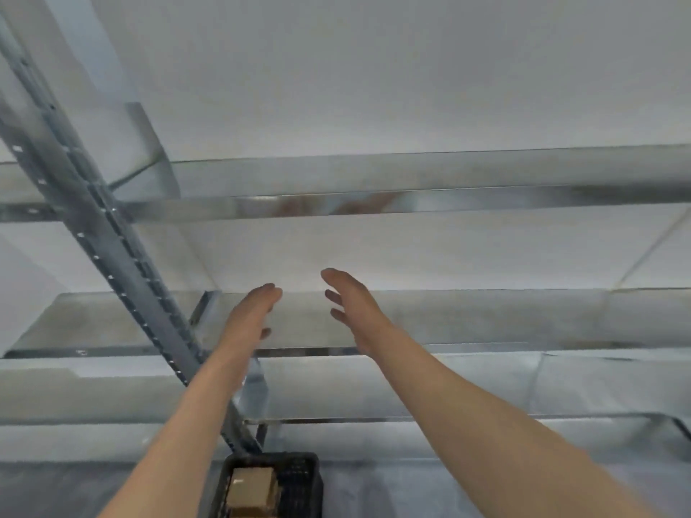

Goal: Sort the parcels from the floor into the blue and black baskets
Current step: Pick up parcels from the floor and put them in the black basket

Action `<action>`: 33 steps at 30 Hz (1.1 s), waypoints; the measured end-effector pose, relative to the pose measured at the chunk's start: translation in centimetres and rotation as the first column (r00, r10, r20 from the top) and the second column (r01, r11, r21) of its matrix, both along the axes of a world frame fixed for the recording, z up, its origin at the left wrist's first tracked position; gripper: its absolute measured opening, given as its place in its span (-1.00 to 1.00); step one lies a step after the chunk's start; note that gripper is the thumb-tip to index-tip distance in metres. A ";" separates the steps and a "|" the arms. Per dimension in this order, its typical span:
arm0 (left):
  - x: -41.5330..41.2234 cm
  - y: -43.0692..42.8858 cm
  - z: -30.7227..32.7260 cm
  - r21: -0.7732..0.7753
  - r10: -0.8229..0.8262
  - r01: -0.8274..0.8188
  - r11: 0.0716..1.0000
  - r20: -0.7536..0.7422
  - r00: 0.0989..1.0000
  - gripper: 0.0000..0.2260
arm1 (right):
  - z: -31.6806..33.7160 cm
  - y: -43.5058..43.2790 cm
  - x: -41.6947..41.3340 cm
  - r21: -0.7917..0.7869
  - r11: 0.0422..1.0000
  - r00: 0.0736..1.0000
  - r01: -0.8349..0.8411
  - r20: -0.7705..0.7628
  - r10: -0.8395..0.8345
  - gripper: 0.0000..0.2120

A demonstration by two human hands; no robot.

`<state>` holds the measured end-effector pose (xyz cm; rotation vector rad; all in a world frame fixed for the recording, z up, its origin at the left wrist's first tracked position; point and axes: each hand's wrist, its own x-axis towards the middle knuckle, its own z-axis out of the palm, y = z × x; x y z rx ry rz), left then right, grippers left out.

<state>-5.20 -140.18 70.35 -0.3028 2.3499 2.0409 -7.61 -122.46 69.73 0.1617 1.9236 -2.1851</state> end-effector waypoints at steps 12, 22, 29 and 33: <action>2.7 23.6 3.2 0.013 -0.365 0.366 0.930 -0.058 0.929 -0.67 | 3.9 24.1 8.9 0.042 0.938 0.936 0.345 -0.087 -0.341 -0.49; 7.1 43.1 1.3 -0.018 -0.645 0.644 0.765 -0.023 0.764 -0.66 | 2.0 40.7 19.7 0.022 0.769 0.768 0.639 -0.063 -0.637 -0.44; 10.2 54.5 -0.5 0.004 -0.826 0.826 0.564 0.022 0.564 -0.67 | 0.6 48.7 26.6 -0.032 0.562 0.562 0.826 -0.008 -0.827 -0.69; 11.8 59.9 -1.2 0.015 -0.918 0.918 0.395 0.037 0.394 -0.72 | -0.7 52.0 29.2 -0.021 0.426 0.427 0.904 0.017 -0.904 -0.60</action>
